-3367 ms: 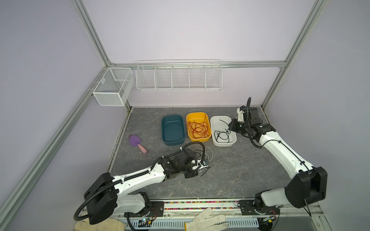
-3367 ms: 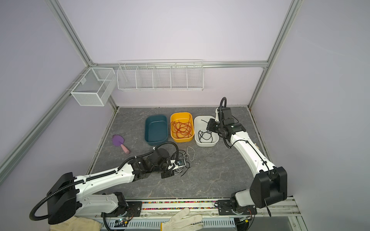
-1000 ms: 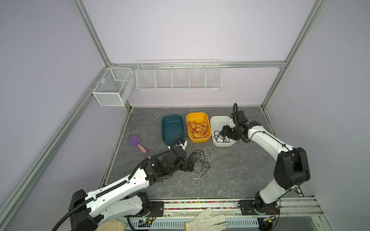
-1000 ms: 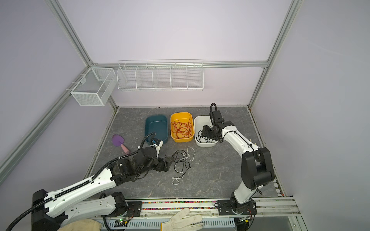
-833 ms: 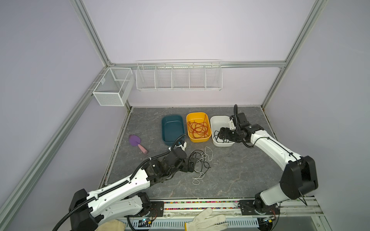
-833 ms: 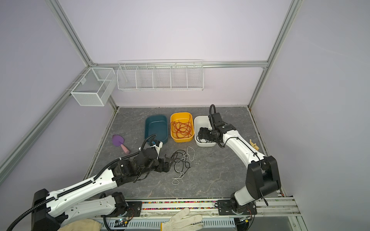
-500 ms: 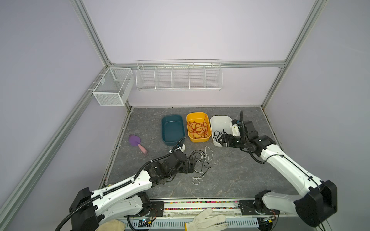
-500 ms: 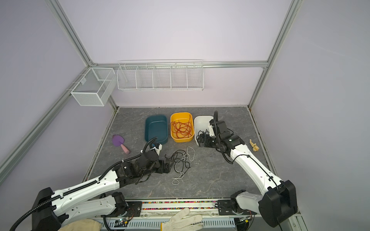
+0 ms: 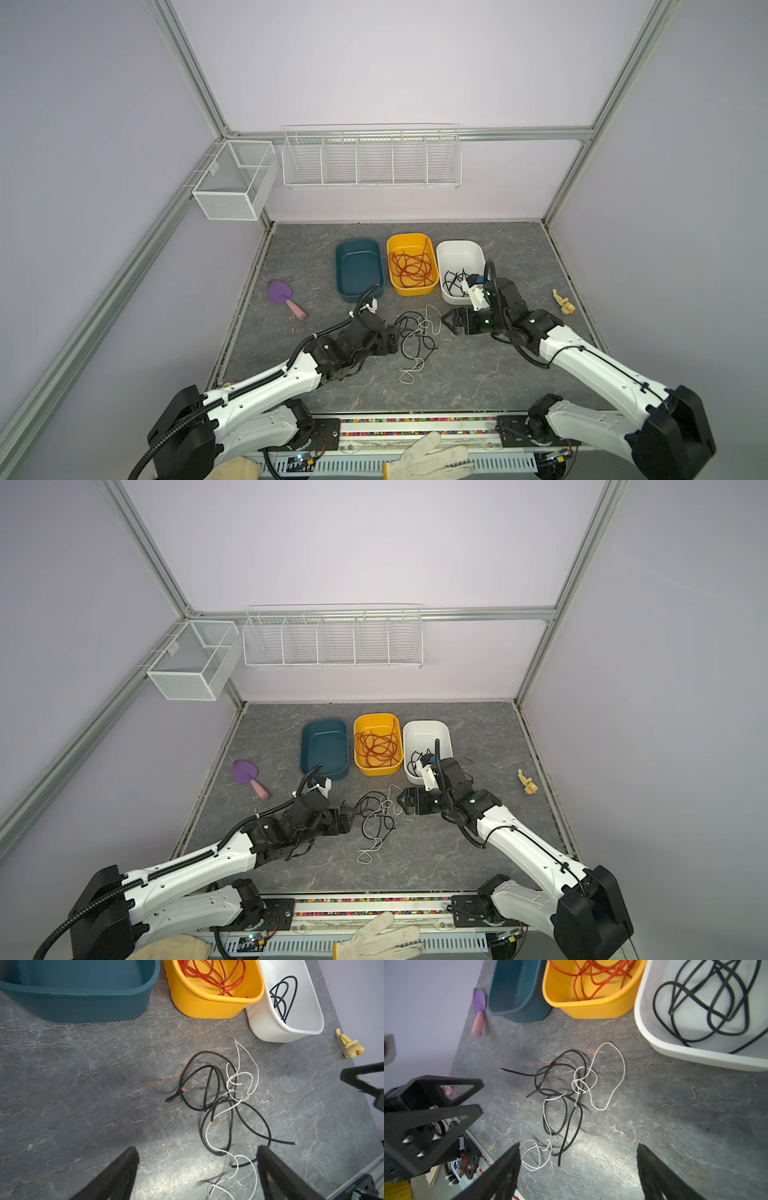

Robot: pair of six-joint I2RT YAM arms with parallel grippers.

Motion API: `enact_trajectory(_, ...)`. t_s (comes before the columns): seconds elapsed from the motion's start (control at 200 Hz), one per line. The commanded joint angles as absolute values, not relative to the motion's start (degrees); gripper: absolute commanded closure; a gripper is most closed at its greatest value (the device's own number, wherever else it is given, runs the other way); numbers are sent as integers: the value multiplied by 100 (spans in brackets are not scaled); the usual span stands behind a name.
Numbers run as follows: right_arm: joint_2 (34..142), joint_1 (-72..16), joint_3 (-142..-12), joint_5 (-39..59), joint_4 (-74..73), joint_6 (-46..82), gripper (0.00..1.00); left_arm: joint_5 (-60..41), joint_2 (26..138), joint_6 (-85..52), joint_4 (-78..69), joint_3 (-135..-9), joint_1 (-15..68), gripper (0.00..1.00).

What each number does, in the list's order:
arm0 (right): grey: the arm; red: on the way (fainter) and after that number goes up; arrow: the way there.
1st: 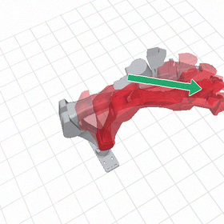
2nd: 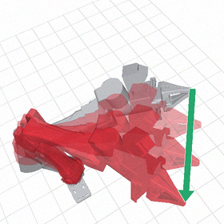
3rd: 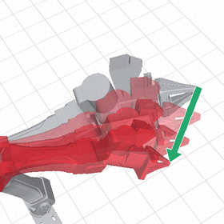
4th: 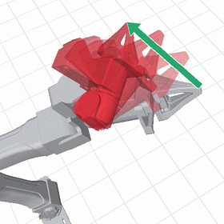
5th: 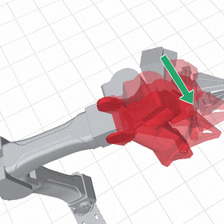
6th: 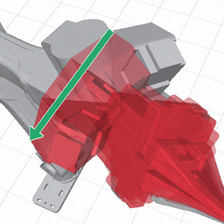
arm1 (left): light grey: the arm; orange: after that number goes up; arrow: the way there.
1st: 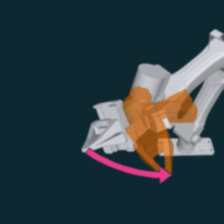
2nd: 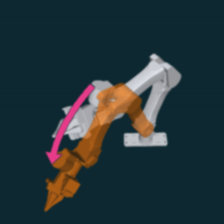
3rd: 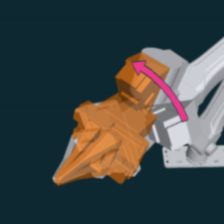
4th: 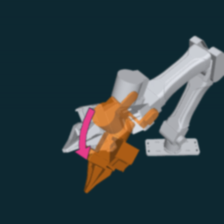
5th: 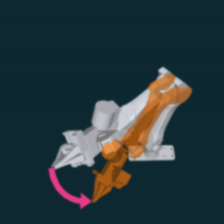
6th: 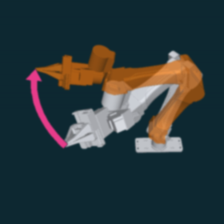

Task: Untangle the cables
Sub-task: 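Move the right gripper back to the wire bundle while the left gripper hovers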

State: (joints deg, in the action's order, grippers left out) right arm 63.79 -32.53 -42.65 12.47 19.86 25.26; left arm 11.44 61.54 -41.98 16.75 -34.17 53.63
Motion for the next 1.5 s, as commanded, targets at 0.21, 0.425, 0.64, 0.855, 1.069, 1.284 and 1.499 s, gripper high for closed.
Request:
enact_trajectory(0.21, 6002, -3517, -4122, 1046, 1764, 2471, 12, 1502, 6566, -4245, 1153, -3322, 5208, 27)
enact_trajectory(0.425, 6078, -3611, -4135, 995, 1773, 2509, 12, 1417, 7044, -4178, 985, -3468, 5118, 42)
enact_trajectory(0.64, 6202, -3690, -4157, 1006, 1749, 2498, 12, 1454, 7516, -4163, 927, -3608, 5090, 53)
enact_trajectory(0.855, 6281, -3822, -4184, 931, 1720, 2461, 12, 1625, 7758, -4177, 841, -3683, 5054, 55)
enact_trajectory(1.069, 6345, -3910, -4218, 861, 1714, 2435, 12, 1777, 7984, -4169, 561, -3674, 5023, 60)
enact_trajectory(1.284, 6407, -3963, -4230, 835, 1710, 2408, 12, 1793, 8214, -4216, 370, -3704, 4915, 66)
enact_trajectory(1.499, 6520, -4044, -4296, 869, 1731, 2338, 12, 1758, 8391, -4260, 249, -3796, 4863, 70)
